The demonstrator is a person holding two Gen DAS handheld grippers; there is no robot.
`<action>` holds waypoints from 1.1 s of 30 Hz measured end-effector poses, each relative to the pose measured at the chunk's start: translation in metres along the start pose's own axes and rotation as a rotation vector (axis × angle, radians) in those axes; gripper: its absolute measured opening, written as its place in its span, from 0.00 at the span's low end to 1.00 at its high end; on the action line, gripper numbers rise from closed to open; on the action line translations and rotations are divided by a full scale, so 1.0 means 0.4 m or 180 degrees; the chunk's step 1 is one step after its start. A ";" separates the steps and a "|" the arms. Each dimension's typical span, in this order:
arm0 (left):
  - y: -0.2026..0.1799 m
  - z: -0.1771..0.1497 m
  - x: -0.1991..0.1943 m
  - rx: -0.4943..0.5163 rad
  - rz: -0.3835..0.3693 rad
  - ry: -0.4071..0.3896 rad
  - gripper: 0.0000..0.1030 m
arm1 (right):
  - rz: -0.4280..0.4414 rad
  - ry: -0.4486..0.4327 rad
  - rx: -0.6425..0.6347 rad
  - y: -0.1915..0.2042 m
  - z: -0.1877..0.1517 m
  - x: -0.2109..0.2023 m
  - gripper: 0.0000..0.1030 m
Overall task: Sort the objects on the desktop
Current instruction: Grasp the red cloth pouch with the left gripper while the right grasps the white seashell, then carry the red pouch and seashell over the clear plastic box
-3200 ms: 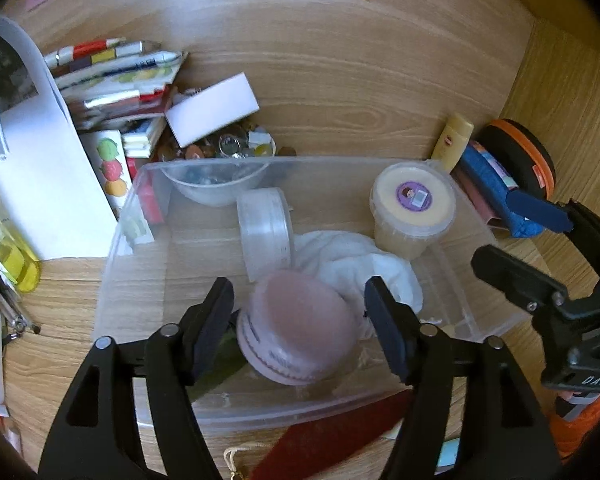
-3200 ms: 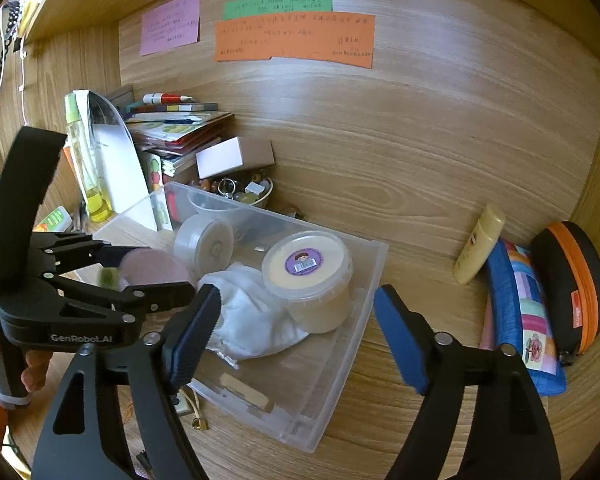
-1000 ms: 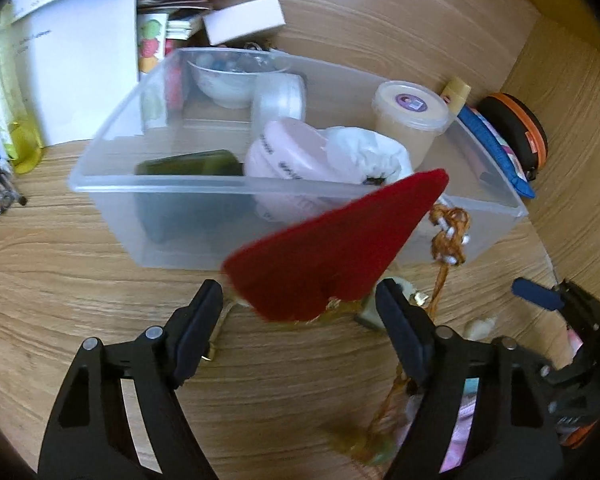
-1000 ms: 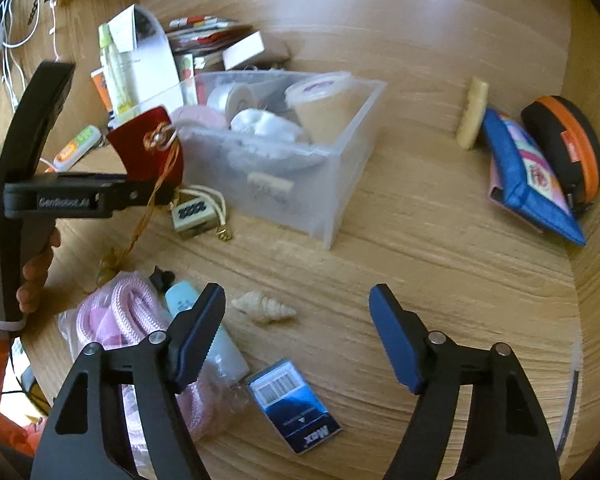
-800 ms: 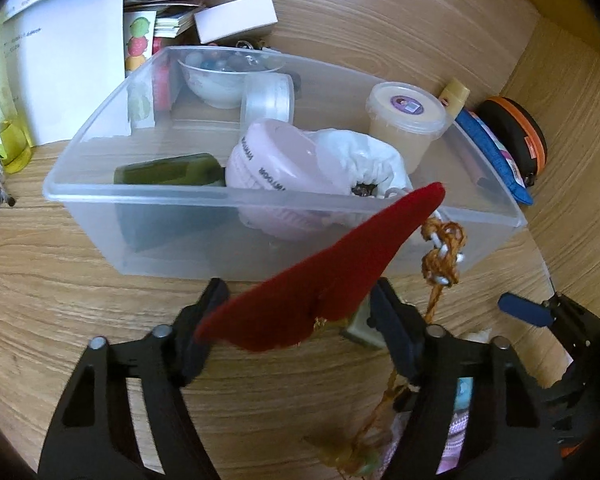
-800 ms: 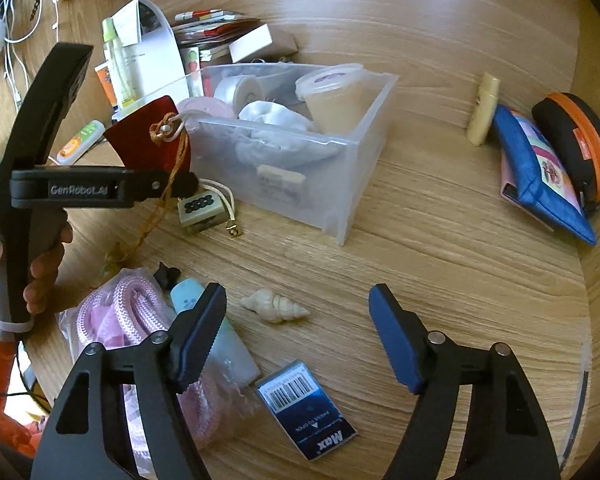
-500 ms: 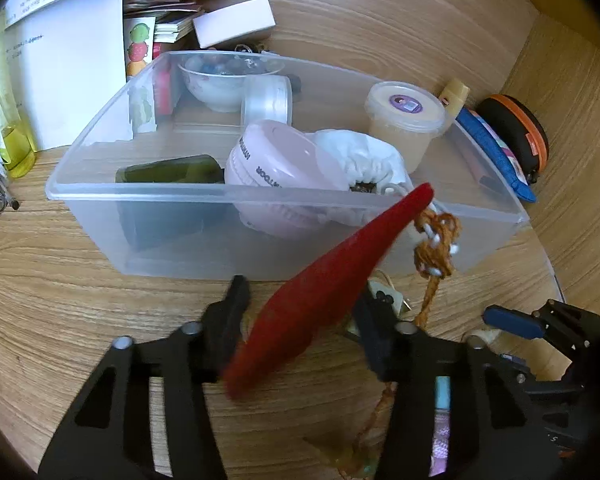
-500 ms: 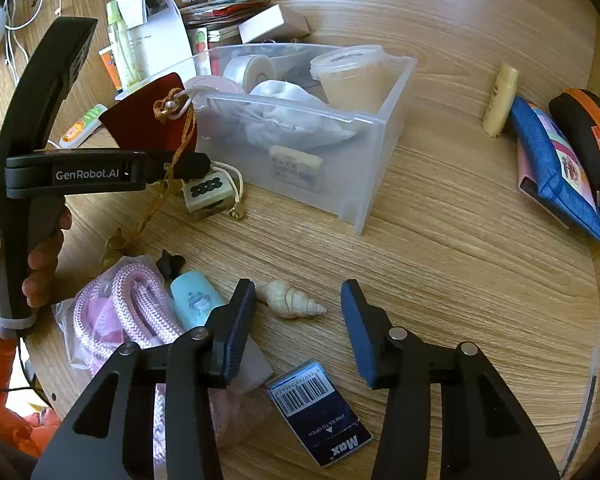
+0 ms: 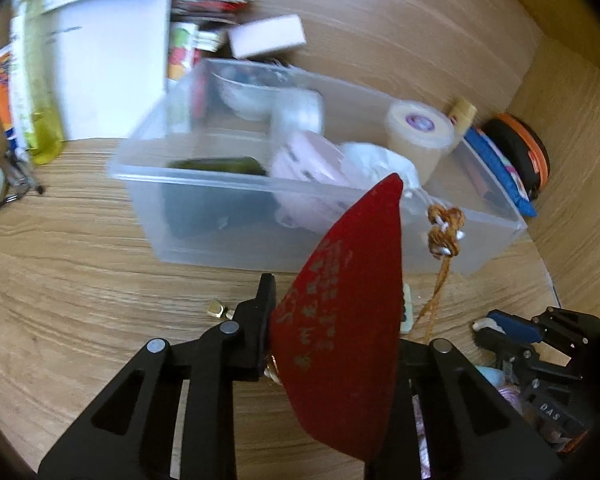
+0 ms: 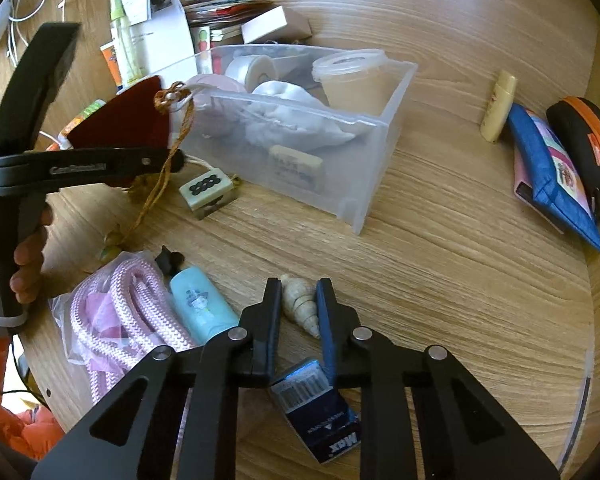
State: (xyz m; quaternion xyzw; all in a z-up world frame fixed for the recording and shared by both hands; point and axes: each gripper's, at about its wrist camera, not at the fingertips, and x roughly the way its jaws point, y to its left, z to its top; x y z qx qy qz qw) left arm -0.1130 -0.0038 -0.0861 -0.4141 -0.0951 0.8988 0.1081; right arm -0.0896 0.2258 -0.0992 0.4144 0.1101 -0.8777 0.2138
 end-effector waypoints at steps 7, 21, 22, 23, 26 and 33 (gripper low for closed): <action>0.027 0.000 -0.058 -0.0103 0.0016 -0.0134 0.22 | 0.0010 -0.0234 0.0069 -0.013 0.010 -0.051 0.15; 0.040 0.040 -0.178 -0.0133 0.0004 -0.0533 0.22 | -0.0004 -0.0532 0.0156 -0.041 0.070 -0.114 0.15; 0.041 0.044 -0.184 -0.0135 -0.0004 -0.0553 0.22 | -0.0010 -0.0566 0.0172 -0.045 0.078 -0.118 0.15; 0.039 0.053 -0.187 -0.0134 -0.0003 -0.0574 0.22 | -0.0013 -0.0589 0.0176 -0.047 0.085 -0.121 0.15; 0.037 0.066 -0.198 -0.0122 -0.0009 -0.0612 0.22 | 0.0013 -0.0658 0.0198 -0.053 0.110 -0.123 0.15; 0.030 0.106 -0.217 -0.0012 0.0060 -0.0735 0.22 | 0.0098 -0.0853 0.0200 -0.052 0.175 -0.142 0.15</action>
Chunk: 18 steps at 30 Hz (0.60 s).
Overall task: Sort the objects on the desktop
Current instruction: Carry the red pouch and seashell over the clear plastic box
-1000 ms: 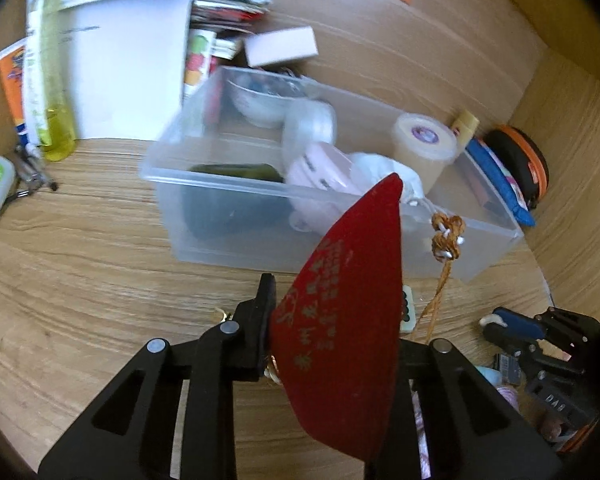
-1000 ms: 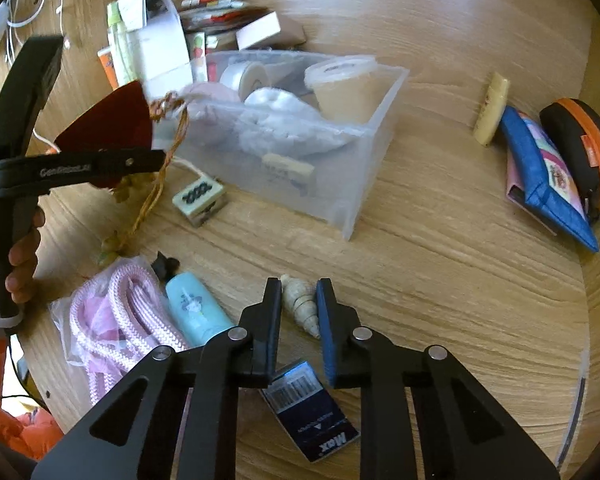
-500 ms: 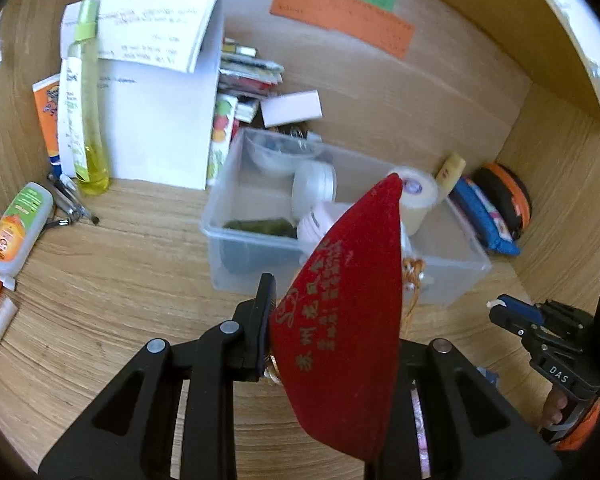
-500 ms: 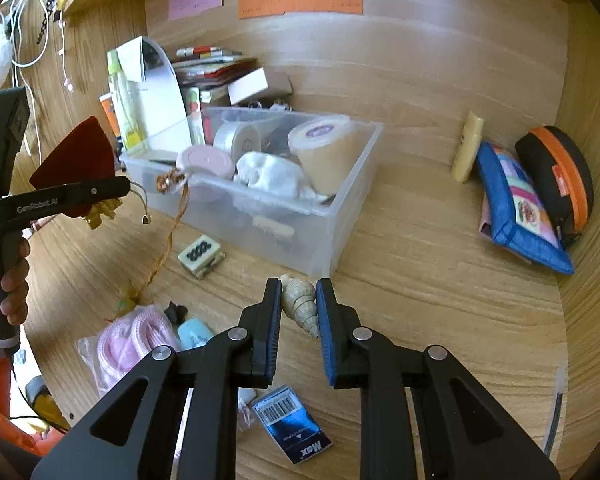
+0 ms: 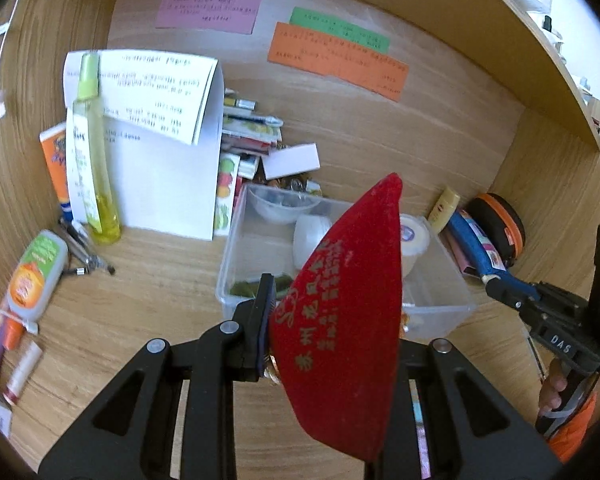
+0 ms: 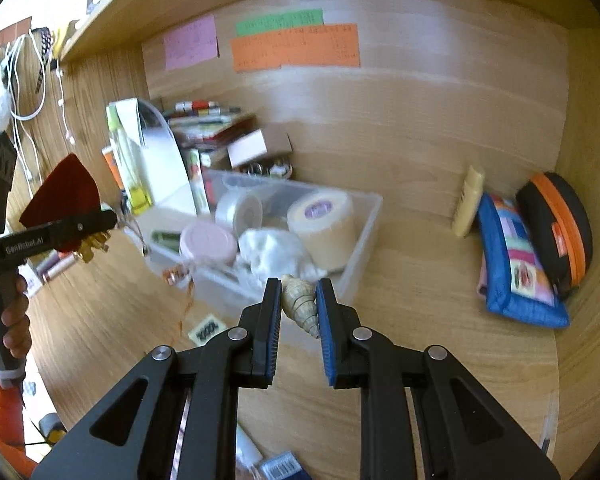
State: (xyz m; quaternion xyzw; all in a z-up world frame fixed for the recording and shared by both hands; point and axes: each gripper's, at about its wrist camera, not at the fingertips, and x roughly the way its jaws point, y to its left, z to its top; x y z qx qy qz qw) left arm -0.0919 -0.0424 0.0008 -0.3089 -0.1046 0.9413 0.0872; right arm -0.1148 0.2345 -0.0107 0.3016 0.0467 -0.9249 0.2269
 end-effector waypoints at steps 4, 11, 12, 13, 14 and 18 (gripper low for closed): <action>0.009 0.038 0.004 -0.0013 -0.0014 -0.0043 0.22 | 0.0046 -0.0098 -0.0007 0.010 0.045 0.002 0.15; 0.011 0.108 0.024 0.0007 0.0061 -0.0154 0.22 | 0.0040 -0.0177 -0.0130 0.057 0.119 0.028 0.15; 0.010 0.117 0.030 0.0011 0.0047 -0.0146 0.22 | 0.0042 -0.0183 -0.0139 0.061 0.127 0.033 0.15; 0.010 0.124 0.036 0.0011 0.0038 -0.0142 0.22 | 0.0050 -0.0183 -0.0149 0.067 0.137 0.039 0.15; 0.008 0.131 0.043 0.0020 0.0022 -0.0135 0.22 | 0.0060 -0.0183 -0.0156 0.073 0.148 0.046 0.15; 0.003 0.149 0.071 0.0033 -0.0031 -0.0094 0.22 | 0.0061 -0.0175 -0.0212 0.096 0.180 0.071 0.15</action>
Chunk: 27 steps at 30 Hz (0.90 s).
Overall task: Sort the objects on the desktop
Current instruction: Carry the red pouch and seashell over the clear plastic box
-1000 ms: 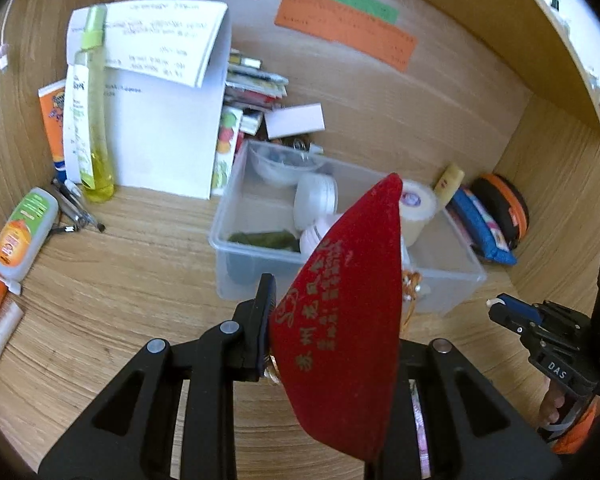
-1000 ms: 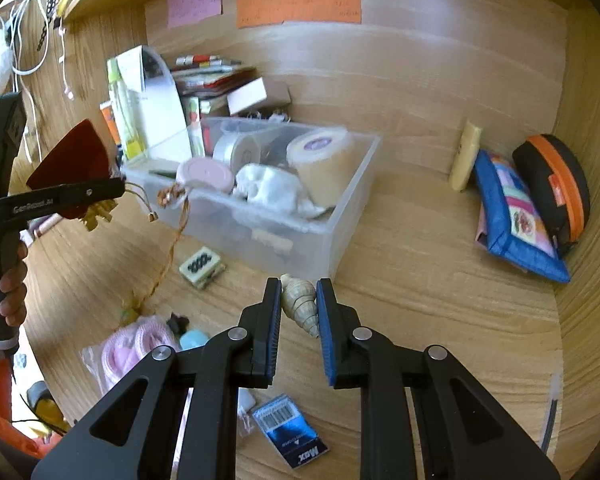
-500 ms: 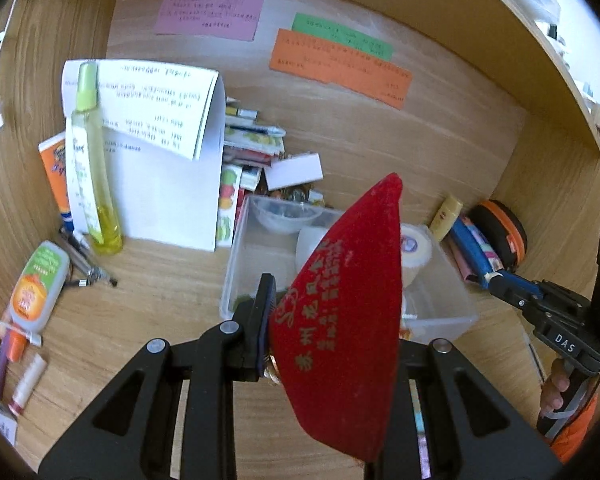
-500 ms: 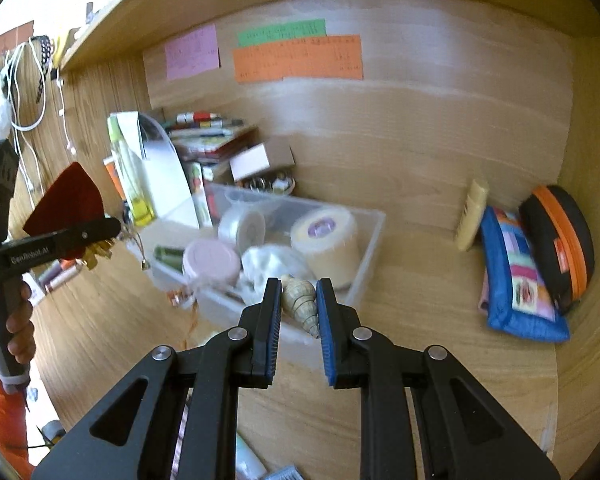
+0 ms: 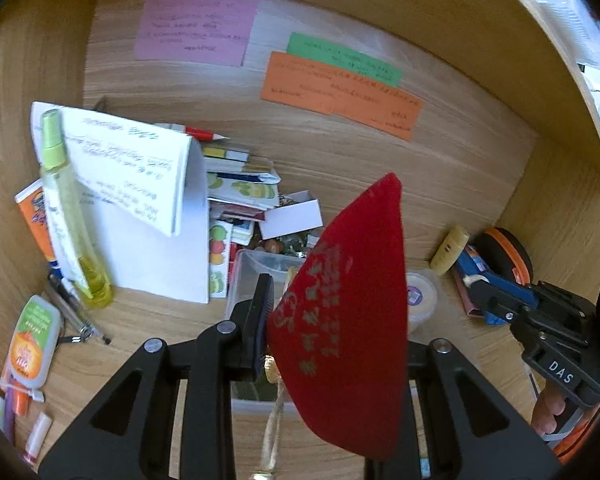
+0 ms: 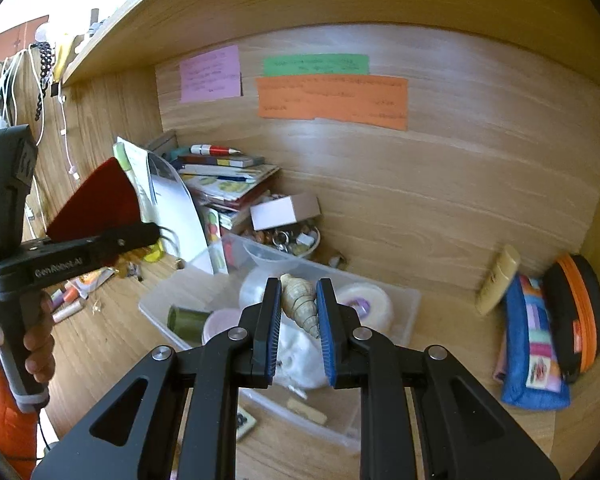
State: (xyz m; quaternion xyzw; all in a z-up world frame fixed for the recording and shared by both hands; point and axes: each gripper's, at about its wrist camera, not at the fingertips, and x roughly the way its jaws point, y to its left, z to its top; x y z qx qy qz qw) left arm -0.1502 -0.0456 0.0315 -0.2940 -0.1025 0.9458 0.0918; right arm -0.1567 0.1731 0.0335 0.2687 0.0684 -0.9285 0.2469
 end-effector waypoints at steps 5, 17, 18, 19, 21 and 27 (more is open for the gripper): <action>0.000 0.012 0.043 -0.0013 -0.0041 0.0081 0.22 | 0.0010 0.0022 0.0016 0.011 0.031 0.036 0.15; 0.010 0.005 0.162 -0.0089 0.0027 0.0271 0.22 | 0.0050 0.0328 0.0076 0.033 0.018 0.170 0.15; 0.011 0.001 0.172 -0.0093 0.0032 0.0286 0.22 | 0.0040 0.0371 0.0104 0.030 0.012 0.183 0.15; 0.010 -0.003 0.182 -0.0090 0.0035 0.0306 0.22 | 0.0041 0.0410 0.0126 0.026 0.007 0.194 0.15; 0.009 -0.010 0.205 -0.0070 0.0058 0.0362 0.22 | 0.0033 0.0474 0.0174 0.018 -0.004 0.210 0.15; 0.027 -0.033 0.244 -0.0126 0.0027 0.0532 0.22 | -0.0025 0.0627 0.0327 -0.010 -0.033 0.254 0.15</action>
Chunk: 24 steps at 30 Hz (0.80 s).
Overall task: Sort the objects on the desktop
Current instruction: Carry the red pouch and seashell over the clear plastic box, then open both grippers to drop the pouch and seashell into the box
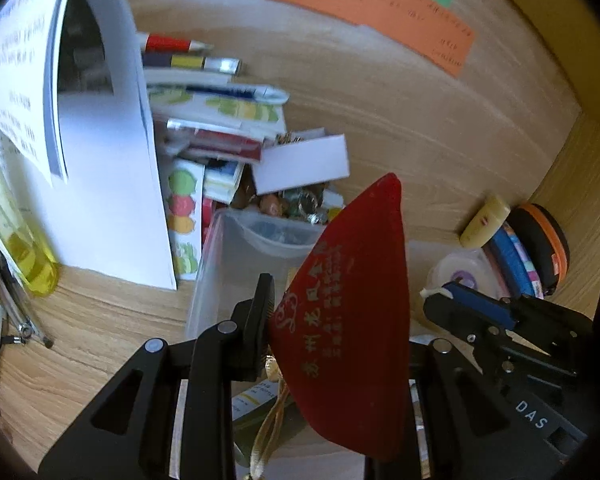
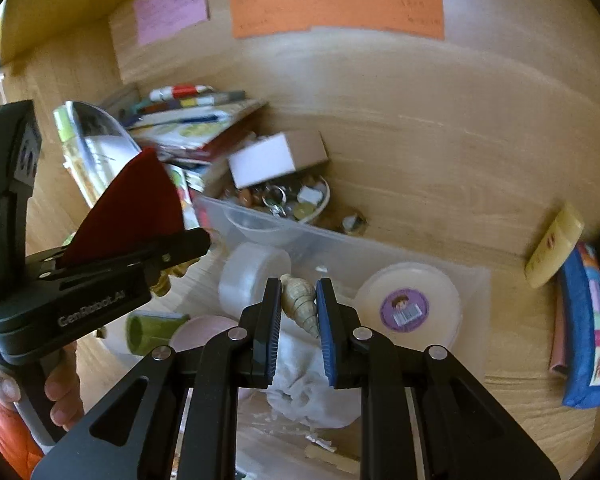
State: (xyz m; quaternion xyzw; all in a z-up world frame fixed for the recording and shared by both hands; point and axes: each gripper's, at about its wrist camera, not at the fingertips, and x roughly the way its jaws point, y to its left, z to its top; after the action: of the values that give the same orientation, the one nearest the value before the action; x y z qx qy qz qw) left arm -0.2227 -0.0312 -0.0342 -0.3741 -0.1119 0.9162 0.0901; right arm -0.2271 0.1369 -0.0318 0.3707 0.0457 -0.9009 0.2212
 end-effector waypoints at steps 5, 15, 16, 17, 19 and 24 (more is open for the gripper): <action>0.007 -0.009 0.012 -0.0016 0.0047 0.0050 0.22 | -0.0061 -0.0011 -0.0047 0.008 -0.008 0.017 0.15; -0.027 -0.026 0.019 0.0149 0.0153 0.0048 0.27 | -0.0123 0.0113 -0.0084 0.012 -0.018 0.051 0.16; -0.028 -0.027 0.019 0.0157 0.0144 0.0044 0.30 | -0.0113 0.0110 -0.0079 0.013 -0.018 0.051 0.16; -0.030 -0.026 0.023 0.0165 0.0145 0.0043 0.33 | -0.0119 0.0097 -0.0082 0.013 -0.017 0.050 0.16; -0.033 -0.025 0.022 0.0179 0.0135 0.0029 0.36 | -0.0152 0.0081 -0.0093 0.013 -0.016 0.048 0.20; -0.033 -0.021 -0.005 0.0188 -0.0010 -0.0106 0.40 | -0.0043 -0.0007 -0.0084 0.017 -0.010 0.022 0.33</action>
State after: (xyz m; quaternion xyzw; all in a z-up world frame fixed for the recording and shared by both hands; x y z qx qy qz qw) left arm -0.2144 -0.0179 -0.0352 -0.3558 -0.0868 0.9251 0.1007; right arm -0.2272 0.1285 -0.0401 0.3665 0.0599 -0.9021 0.2200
